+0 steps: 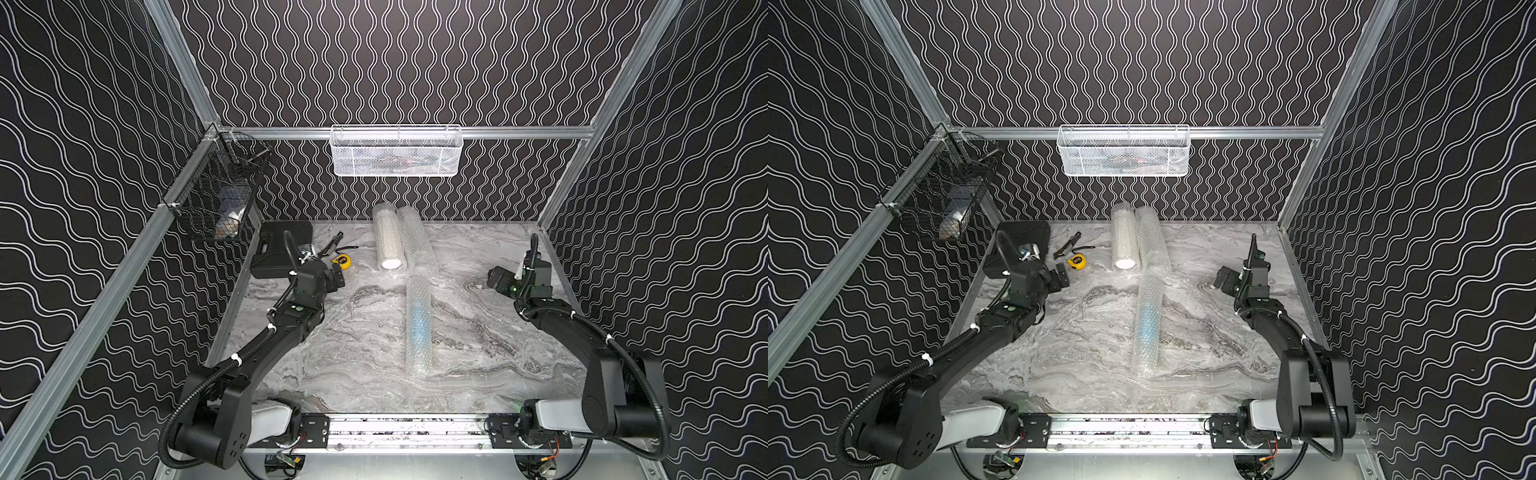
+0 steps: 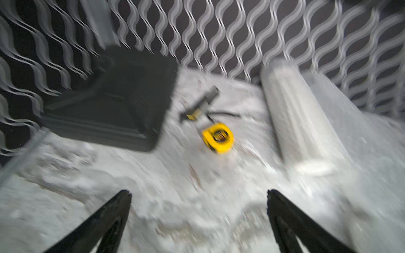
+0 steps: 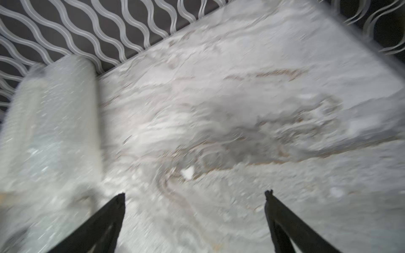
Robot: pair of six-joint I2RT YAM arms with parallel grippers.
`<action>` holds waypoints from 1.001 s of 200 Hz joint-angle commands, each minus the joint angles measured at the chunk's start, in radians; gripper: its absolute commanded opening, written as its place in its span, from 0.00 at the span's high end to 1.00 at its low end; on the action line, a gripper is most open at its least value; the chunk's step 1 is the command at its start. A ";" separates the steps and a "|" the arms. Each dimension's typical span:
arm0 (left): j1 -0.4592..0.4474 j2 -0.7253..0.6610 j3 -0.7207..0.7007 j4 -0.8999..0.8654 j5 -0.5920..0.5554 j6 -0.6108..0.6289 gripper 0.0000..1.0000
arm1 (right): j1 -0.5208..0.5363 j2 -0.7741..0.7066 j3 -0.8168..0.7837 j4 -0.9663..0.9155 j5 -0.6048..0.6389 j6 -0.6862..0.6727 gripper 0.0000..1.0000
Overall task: Unwrap the vase from the bubble wrap
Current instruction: Adjust the bubble wrap at the center of the board.
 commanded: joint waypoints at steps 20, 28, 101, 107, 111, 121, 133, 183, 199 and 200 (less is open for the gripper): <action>-0.135 0.011 0.077 -0.253 0.375 -0.098 0.00 | 0.070 -0.078 -0.031 -0.197 -0.278 0.072 0.01; -0.170 0.020 0.090 -0.263 0.426 -0.100 0.00 | 0.104 -0.086 -0.040 -0.215 -0.291 0.072 0.01; -0.485 0.182 0.184 -0.263 0.459 -0.100 0.00 | 0.289 -0.117 -0.148 -0.224 -0.286 0.124 0.01; -0.497 0.204 0.195 -0.259 0.457 -0.101 0.00 | 0.290 -0.117 -0.154 -0.217 -0.294 0.124 0.01; -0.503 0.219 0.201 -0.255 0.455 -0.102 0.00 | 0.291 -0.114 -0.155 -0.217 -0.299 0.125 0.01; -0.516 0.255 0.215 -0.244 0.445 -0.107 0.00 | 0.290 -0.106 -0.154 -0.215 -0.308 0.125 0.01; -0.527 0.297 0.239 -0.246 0.422 -0.113 0.02 | 0.292 -0.094 -0.152 -0.210 -0.321 0.124 0.04; -0.534 0.437 0.315 -0.275 0.323 -0.101 0.11 | 0.294 -0.060 -0.137 -0.205 -0.354 0.126 0.13; -0.534 0.459 0.317 -0.253 0.334 -0.108 0.16 | 0.294 -0.047 -0.132 -0.202 -0.362 0.128 0.15; -0.533 0.461 0.317 -0.250 0.335 -0.109 0.16 | 0.293 -0.046 -0.132 -0.201 -0.362 0.128 0.16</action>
